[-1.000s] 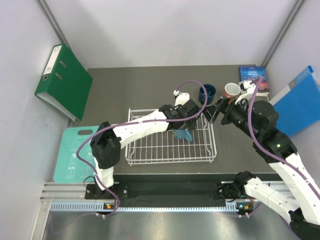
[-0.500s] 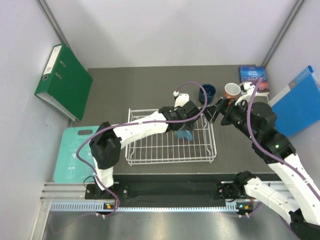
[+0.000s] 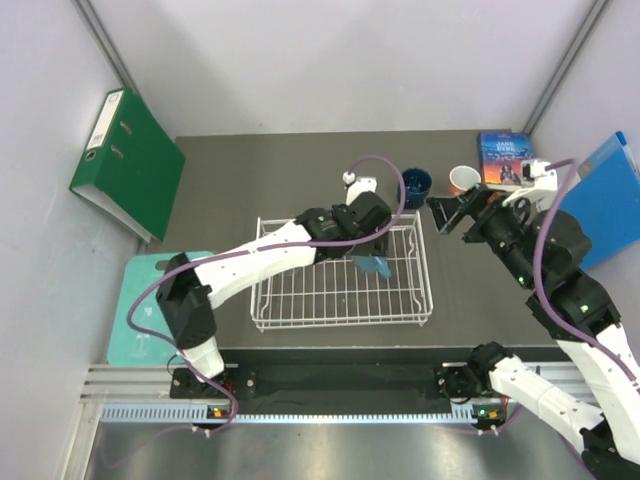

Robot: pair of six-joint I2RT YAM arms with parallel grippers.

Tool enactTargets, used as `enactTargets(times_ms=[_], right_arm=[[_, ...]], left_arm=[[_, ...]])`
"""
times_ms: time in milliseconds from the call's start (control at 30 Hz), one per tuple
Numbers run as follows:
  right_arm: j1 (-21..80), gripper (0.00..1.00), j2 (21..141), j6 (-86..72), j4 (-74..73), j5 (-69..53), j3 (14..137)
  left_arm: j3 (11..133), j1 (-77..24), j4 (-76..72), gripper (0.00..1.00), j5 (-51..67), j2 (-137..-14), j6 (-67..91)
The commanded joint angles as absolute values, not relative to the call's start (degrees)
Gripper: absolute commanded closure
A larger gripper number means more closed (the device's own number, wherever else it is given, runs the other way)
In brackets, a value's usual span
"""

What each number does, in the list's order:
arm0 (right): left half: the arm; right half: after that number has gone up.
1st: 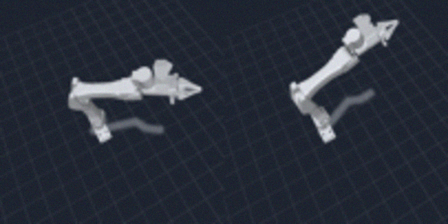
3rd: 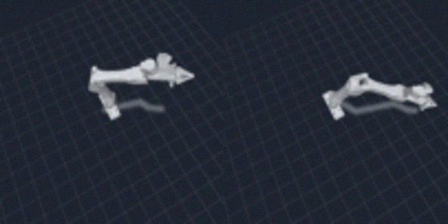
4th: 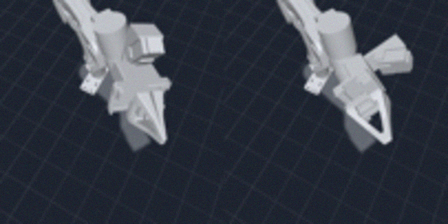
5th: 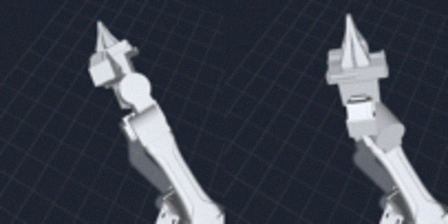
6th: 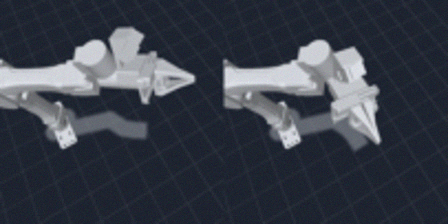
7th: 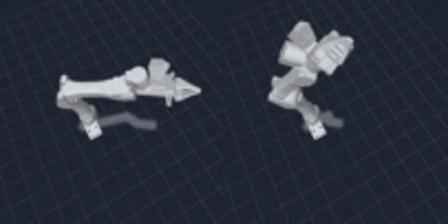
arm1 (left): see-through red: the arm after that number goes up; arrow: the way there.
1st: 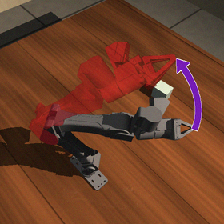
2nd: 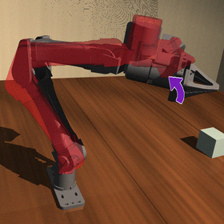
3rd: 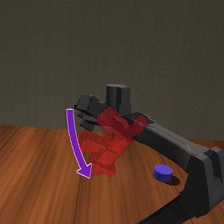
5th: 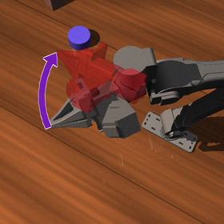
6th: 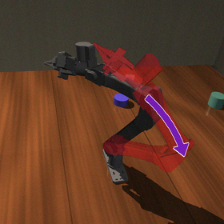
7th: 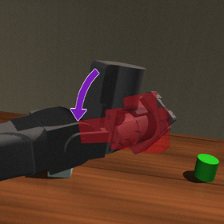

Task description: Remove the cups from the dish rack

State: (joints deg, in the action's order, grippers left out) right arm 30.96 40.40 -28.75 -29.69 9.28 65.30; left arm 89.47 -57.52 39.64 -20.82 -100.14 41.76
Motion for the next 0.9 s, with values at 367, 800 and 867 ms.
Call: enactTargets(times_ms=[367,800,867], right_arm=[[31.55,0.00,39.11,-30.93,-25.14,6.60,64.87],[31.47,0.00,39.11,-34.89,-20.57,-2.28,58.10],[31.55,0.00,39.37,-35.50,-19.26,-3.86,56.96]], left_arm=[[68.69,-47.49,2.50,1.00,8.24,-76.92,53.42],[52.38,-41.13,-38.73,1.00,24.87,-73.73,74.17],[52.47,-41.13,-41.12,1.00,25.66,-74.35,76.02]])
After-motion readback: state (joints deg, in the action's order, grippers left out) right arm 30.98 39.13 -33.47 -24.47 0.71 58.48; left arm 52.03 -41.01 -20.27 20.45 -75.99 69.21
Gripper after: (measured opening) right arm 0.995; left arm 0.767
